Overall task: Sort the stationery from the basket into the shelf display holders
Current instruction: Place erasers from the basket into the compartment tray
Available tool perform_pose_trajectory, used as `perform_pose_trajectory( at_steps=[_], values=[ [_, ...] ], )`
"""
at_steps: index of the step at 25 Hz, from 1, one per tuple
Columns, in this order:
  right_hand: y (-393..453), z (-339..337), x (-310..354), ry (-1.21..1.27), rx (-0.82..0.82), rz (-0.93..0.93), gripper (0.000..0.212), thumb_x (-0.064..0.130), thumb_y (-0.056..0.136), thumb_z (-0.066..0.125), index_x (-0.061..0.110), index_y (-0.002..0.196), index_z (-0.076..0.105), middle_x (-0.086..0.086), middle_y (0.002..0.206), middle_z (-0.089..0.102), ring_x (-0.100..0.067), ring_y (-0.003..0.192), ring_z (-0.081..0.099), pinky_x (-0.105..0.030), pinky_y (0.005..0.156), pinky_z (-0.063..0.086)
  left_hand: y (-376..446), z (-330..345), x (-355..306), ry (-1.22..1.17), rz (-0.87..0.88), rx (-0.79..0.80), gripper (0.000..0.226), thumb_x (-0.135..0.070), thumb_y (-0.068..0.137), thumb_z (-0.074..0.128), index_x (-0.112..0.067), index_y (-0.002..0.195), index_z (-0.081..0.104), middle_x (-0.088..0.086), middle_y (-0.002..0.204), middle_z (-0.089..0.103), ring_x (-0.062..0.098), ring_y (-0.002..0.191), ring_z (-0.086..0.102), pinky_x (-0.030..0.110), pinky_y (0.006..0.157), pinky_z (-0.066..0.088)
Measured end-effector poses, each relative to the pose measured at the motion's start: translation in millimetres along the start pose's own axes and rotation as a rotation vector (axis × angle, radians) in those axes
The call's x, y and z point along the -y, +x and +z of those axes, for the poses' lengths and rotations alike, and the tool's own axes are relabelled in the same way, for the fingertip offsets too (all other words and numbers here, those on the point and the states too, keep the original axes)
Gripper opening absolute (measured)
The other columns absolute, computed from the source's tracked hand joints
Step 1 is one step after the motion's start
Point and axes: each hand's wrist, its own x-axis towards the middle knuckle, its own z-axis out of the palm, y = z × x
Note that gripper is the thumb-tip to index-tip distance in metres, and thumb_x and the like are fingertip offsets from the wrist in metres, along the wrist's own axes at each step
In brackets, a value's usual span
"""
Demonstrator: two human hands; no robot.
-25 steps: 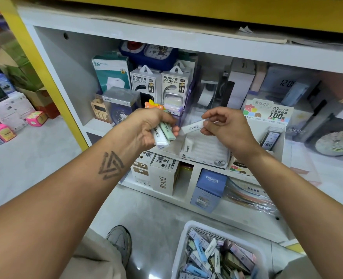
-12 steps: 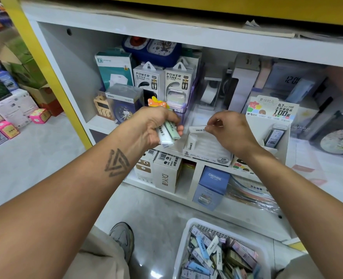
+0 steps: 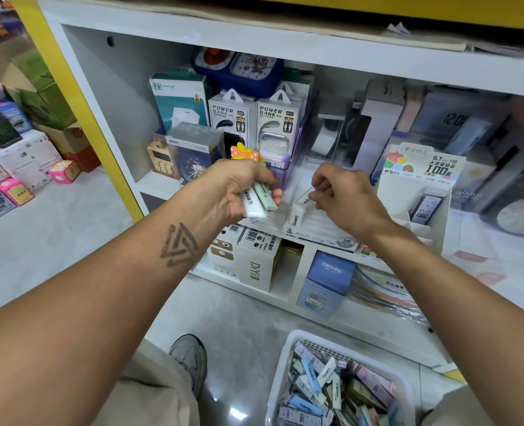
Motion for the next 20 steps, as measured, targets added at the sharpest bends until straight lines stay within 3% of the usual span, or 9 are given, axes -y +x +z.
perform_pose_trajectory(
  at_steps=[12, 15, 18, 20],
  values=[
    [-3, -2, 5, -0.114, 0.064, -0.147, 0.006, 0.007, 0.090, 0.070, 0.011, 0.088, 0.065, -0.005, 0.074, 0.067, -0.022, 0.071, 0.067, -0.042, 0.069, 0.057, -1, 1, 0, -0.012, 0.010, 0.002, 0.015, 0.013, 0.086, 0.058, 0.001, 0.076, 0.056, 0.017, 0.058, 0.061, 0.023, 0.046, 0.064, 0.034, 0.047, 0.058],
    [-5, -1, 10, -0.125, 0.133, -0.136, 0.016, 0.004, 0.093, 0.064, 0.011, 0.100, 0.076, -0.007, 0.089, 0.075, -0.021, 0.084, 0.070, -0.034, 0.082, 0.057, -1, 3, 1, -0.015, 0.002, 0.006, 0.014, 0.012, 0.086, 0.058, 0.001, 0.078, 0.056, 0.016, 0.059, 0.061, 0.022, 0.046, 0.064, 0.034, 0.047, 0.058],
    [-7, -4, 15, -0.170, 0.145, -0.107, 0.028, 0.003, 0.096, 0.056, 0.011, 0.116, 0.075, -0.005, 0.109, 0.075, -0.020, 0.099, 0.068, -0.026, 0.090, 0.050, -1, 9, 1, -0.033, -0.011, 0.032, 0.012, 0.009, 0.088, 0.059, 0.000, 0.081, 0.056, 0.017, 0.068, 0.061, 0.021, 0.048, 0.064, 0.031, 0.046, 0.057],
    [-8, -12, 23, 0.063, 0.080, 0.011, 0.022, 0.009, 0.098, 0.060, 0.013, 0.112, 0.075, -0.002, 0.100, 0.075, -0.017, 0.082, 0.068, -0.025, 0.077, 0.050, -1, 15, 2, -0.038, -0.009, 0.060, 0.009, 0.006, 0.088, 0.062, -0.002, 0.086, 0.057, 0.015, 0.075, 0.060, 0.020, 0.051, 0.062, 0.029, 0.046, 0.057]
  ],
)
